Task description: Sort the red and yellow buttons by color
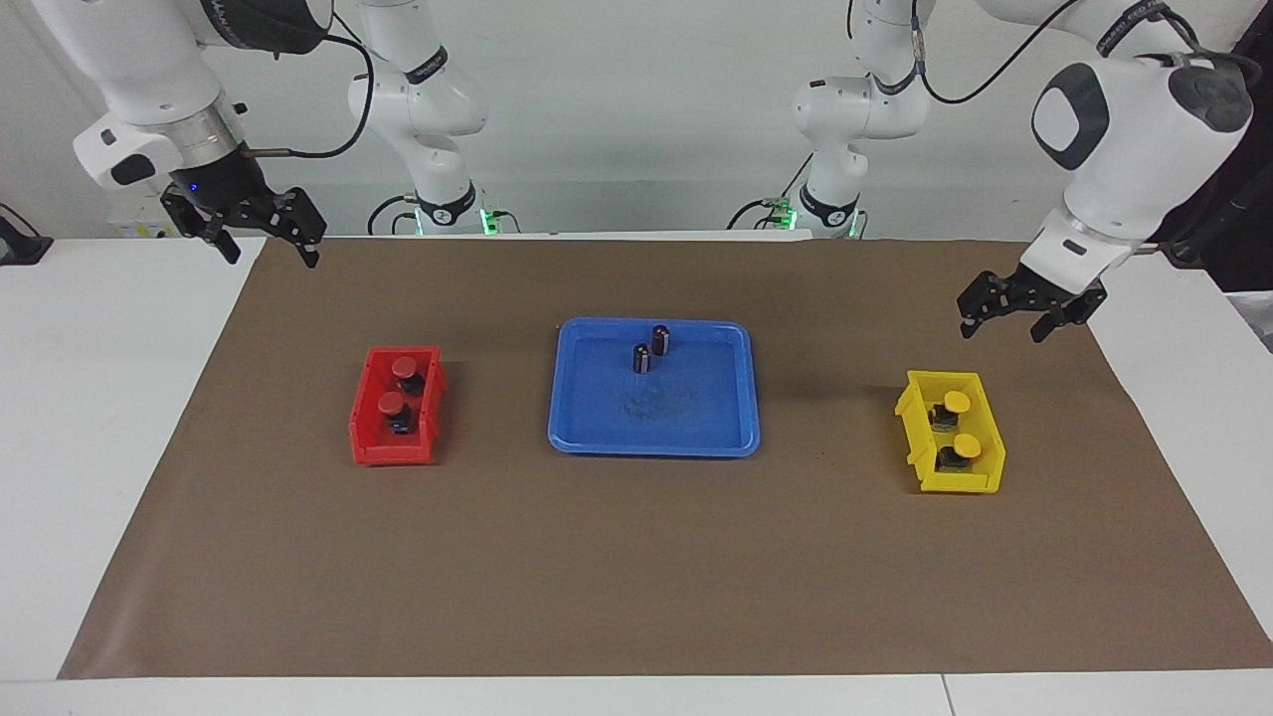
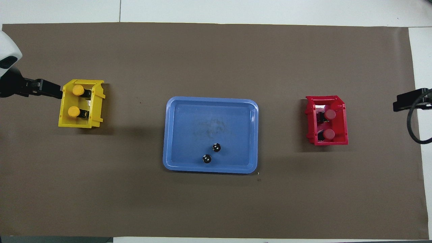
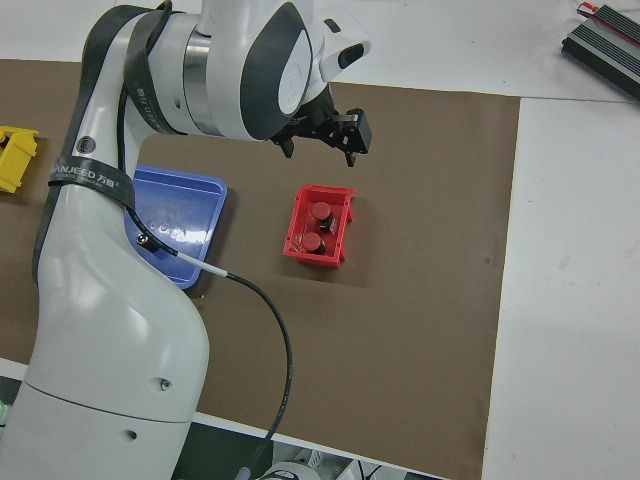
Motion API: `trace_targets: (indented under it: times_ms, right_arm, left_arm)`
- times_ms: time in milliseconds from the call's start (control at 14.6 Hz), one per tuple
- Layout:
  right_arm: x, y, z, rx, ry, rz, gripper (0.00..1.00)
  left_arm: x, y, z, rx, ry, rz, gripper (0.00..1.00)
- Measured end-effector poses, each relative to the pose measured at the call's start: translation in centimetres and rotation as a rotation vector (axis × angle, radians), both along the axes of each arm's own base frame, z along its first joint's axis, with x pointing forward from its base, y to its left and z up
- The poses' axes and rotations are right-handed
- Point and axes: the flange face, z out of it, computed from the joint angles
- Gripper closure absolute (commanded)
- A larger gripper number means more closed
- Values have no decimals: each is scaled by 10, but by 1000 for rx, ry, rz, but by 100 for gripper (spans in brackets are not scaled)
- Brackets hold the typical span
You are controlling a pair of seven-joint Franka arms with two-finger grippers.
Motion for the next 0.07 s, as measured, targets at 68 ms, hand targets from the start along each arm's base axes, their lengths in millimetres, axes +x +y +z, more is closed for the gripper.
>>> trace_targets:
  times_ms: [68]
  right_arm:
    - [0,0,0,0,0,0,0]
  left_arm:
    - [-9,-7,11,-2,1,-15,0]
